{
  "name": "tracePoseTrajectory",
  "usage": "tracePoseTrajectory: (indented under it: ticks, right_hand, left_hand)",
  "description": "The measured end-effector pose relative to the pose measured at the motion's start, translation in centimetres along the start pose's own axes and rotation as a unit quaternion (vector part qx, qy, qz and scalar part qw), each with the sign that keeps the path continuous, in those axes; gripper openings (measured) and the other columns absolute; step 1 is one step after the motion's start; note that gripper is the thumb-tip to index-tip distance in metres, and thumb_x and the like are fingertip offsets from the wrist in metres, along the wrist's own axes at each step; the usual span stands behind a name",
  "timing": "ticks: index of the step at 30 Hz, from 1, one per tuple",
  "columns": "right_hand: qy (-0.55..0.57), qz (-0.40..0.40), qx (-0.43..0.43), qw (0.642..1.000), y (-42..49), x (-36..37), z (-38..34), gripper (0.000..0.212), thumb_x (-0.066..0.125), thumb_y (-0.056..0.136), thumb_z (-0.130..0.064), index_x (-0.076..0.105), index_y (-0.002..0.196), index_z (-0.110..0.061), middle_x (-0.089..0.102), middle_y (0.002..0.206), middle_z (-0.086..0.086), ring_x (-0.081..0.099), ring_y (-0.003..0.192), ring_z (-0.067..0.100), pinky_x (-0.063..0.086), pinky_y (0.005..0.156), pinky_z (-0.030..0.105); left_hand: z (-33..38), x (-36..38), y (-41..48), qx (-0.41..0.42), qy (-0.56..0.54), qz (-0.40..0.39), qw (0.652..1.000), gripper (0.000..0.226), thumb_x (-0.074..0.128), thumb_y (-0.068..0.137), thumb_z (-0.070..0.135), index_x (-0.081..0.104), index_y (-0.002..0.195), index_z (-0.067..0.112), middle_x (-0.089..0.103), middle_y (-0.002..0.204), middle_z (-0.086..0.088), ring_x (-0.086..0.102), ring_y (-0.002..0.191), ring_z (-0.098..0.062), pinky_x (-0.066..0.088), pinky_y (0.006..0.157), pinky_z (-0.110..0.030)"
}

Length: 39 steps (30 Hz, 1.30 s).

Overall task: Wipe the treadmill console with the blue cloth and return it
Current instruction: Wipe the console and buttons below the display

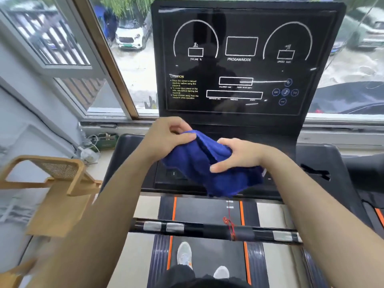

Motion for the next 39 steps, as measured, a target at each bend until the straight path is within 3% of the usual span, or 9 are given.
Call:
tracePoseTrajectory:
  ticks: [3,9,16,19,25,28,31,34,39]
  right_hand:
    - [-0.059,0.077,-0.032,0.995,0.8,0.6,-1.6,0.042,0.065,0.064,-0.081,0.059,0.078,-0.042,0.048,0.108,0.0,0.052,0.102,0.024,0.048,0.089,0.042]
    - [-0.133,0.211,-0.115,0.961,2.5,-3.9,-6.1,0.015,0.062,0.089,-0.027,0.061,0.079,-0.016,0.063,0.081,0.004,0.064,0.089,0.034,0.045,0.071,0.035]
    - [-0.019,0.392,-0.192,0.9,0.0,-11.1,-11.4,0.022,0.049,0.094,-0.024,0.051,0.072,-0.025,0.057,0.07,-0.007,0.057,0.078,0.025,0.041,0.067,0.035]
    - [-0.016,0.315,-0.195,0.929,1.9,-7.2,-9.3,0.024,0.051,0.094,-0.024,0.052,0.072,-0.017,0.057,0.068,-0.006,0.055,0.073,0.024,0.045,0.07,0.04]
    - [-0.183,0.083,-0.026,0.979,7.7,6.0,0.2,0.035,0.043,0.096,-0.052,0.061,0.083,-0.025,0.062,0.091,-0.002,0.061,0.096,0.027,0.042,0.072,0.036]
    - [-0.262,0.187,-0.05,0.946,9.0,9.2,1.6,0.045,0.037,0.096,-0.049,0.066,0.121,-0.026,0.057,0.13,0.009,0.054,0.115,0.032,0.047,0.087,0.042]
    - [-0.264,0.221,-0.085,0.935,10.7,12.3,1.6,0.067,0.034,0.092,-0.042,0.041,0.151,-0.011,0.031,0.158,0.022,0.035,0.142,0.042,0.035,0.113,0.053]
    - [-0.267,0.225,-0.087,0.933,13.1,13.8,0.8,0.07,0.029,0.093,-0.041,0.028,0.156,-0.01,0.011,0.167,0.014,0.016,0.153,0.033,0.016,0.122,0.047]
    - [-0.307,0.257,-0.103,0.91,14.5,11.5,0.9,0.067,0.032,0.097,-0.039,0.028,0.156,-0.008,0.02,0.166,0.01,0.019,0.153,0.024,0.01,0.125,0.044]
  left_hand:
    - [2.0,0.9,0.8,0.014,-0.06,0.017,0.998,0.011,0.068,0.094,0.018,0.066,0.091,0.008,0.073,0.075,-0.006,0.06,0.064,-0.005,0.046,0.059,-0.018]
    - [6.3,-0.9,4.2,0.108,0.094,0.125,0.982,0.011,0.061,0.094,0.028,0.057,0.089,0.019,0.065,0.072,0.003,0.06,0.07,-0.011,0.046,0.067,-0.027]
    - [9.1,-8.9,3.9,0.169,0.324,0.335,0.868,0.025,0.05,0.097,0.05,0.06,0.102,0.028,0.067,0.083,0.006,0.062,0.08,-0.029,0.038,0.067,-0.033]
    - [3.6,-7.2,2.8,0.137,0.334,0.265,0.894,0.028,0.053,0.095,0.054,0.063,0.093,0.027,0.069,0.076,0.0,0.063,0.077,-0.032,0.04,0.063,-0.033]
    - [-11.4,2.2,0.3,-0.109,0.335,-0.12,0.928,0.047,0.038,0.102,0.052,0.068,0.081,0.023,0.066,0.083,0.002,0.064,0.091,-0.027,0.044,0.073,-0.036]
    - [-13.9,4.2,-0.1,-0.062,0.37,-0.004,0.927,0.034,0.047,0.101,0.037,0.067,0.082,0.016,0.07,0.091,-0.006,0.064,0.091,-0.031,0.048,0.072,-0.038]
    - [-15.6,6.9,-0.6,0.017,0.351,0.068,0.934,0.029,0.062,0.091,0.019,0.067,0.117,0.007,0.064,0.122,-0.014,0.058,0.113,-0.033,0.051,0.093,-0.042]
    - [-18.9,8.4,-0.1,0.036,0.409,0.011,0.912,0.054,0.039,0.098,0.023,0.042,0.148,0.003,0.038,0.157,-0.018,0.038,0.143,-0.032,0.035,0.115,-0.046]
    - [-18.8,7.8,2.6,0.049,0.471,0.002,0.881,0.059,0.028,0.103,0.031,0.023,0.156,0.006,0.017,0.165,-0.015,0.016,0.153,-0.029,0.019,0.123,-0.048]
Point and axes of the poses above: each hand's wrist, its own y-axis towards the middle knuckle, its own x-axis out of the palm, z = x × y, the point moved 4 cm from there along y, towards the middle knuckle
